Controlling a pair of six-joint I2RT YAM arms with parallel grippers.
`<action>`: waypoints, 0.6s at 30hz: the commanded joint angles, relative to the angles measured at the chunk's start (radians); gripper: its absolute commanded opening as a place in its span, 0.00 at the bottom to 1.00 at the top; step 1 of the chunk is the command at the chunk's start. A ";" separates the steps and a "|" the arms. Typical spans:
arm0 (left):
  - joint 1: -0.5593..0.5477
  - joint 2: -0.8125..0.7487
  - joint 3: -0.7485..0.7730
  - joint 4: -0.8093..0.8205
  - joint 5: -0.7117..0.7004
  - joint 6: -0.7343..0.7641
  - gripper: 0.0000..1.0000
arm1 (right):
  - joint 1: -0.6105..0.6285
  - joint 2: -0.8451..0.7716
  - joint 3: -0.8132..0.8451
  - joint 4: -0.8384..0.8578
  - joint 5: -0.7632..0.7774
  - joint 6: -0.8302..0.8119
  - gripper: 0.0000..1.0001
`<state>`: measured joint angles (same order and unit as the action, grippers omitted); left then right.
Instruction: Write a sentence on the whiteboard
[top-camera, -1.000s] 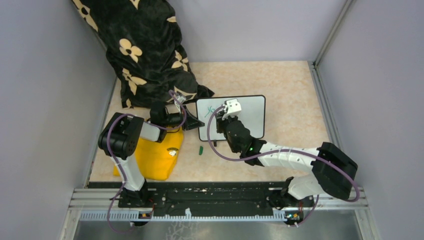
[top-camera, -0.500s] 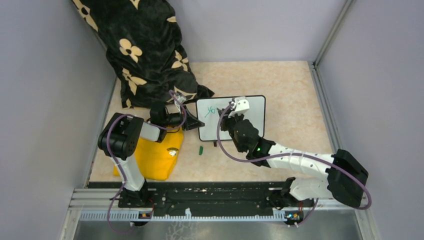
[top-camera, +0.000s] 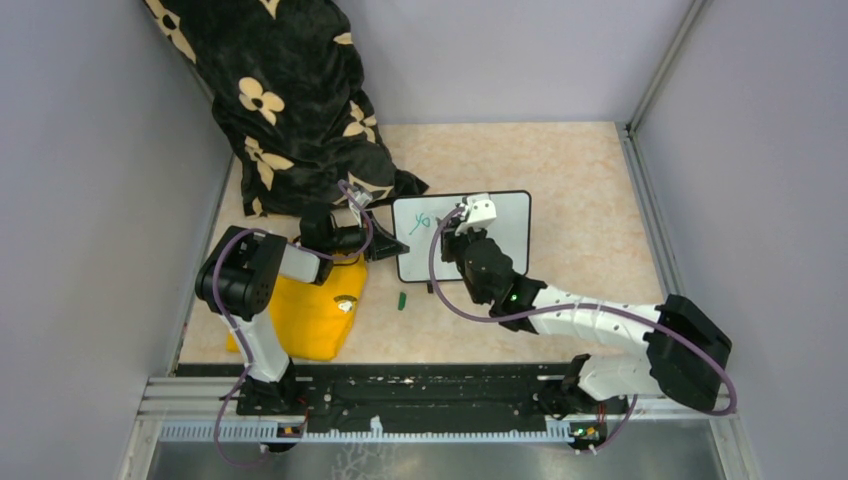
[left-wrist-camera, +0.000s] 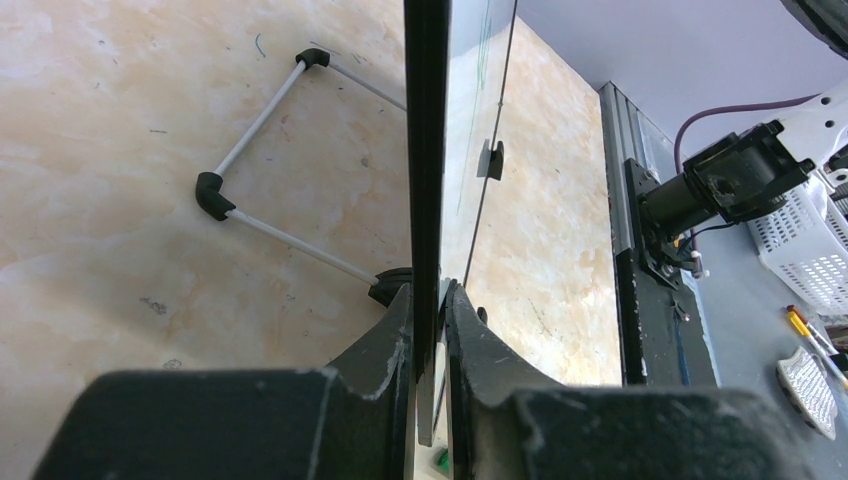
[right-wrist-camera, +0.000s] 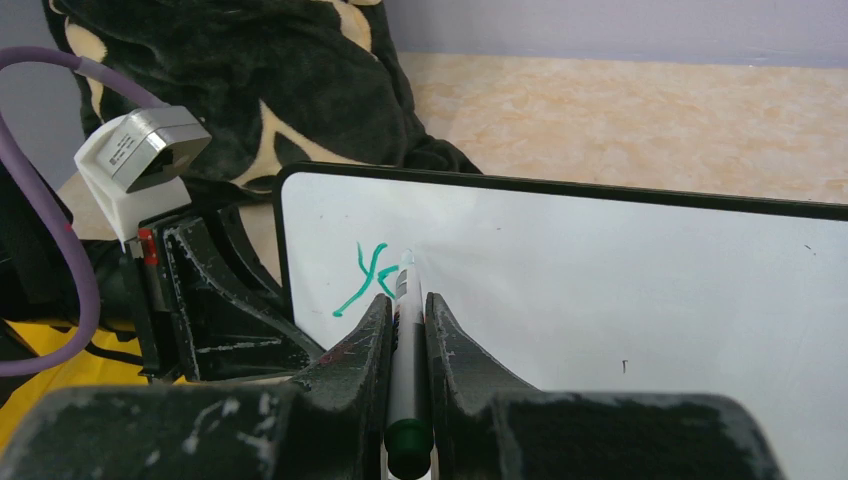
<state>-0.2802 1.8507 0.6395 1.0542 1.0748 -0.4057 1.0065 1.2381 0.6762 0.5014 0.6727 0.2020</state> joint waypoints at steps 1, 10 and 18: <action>-0.014 0.007 0.005 -0.047 -0.048 0.057 0.00 | -0.018 0.011 0.011 0.054 0.022 0.002 0.00; -0.014 0.008 0.005 -0.048 -0.048 0.059 0.00 | -0.031 0.030 0.000 0.051 0.017 0.015 0.00; -0.014 0.007 0.006 -0.049 -0.047 0.059 0.00 | -0.031 0.019 -0.027 0.029 0.013 0.035 0.00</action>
<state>-0.2802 1.8507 0.6392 1.0538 1.0748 -0.4053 0.9848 1.2659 0.6708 0.5087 0.6872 0.2138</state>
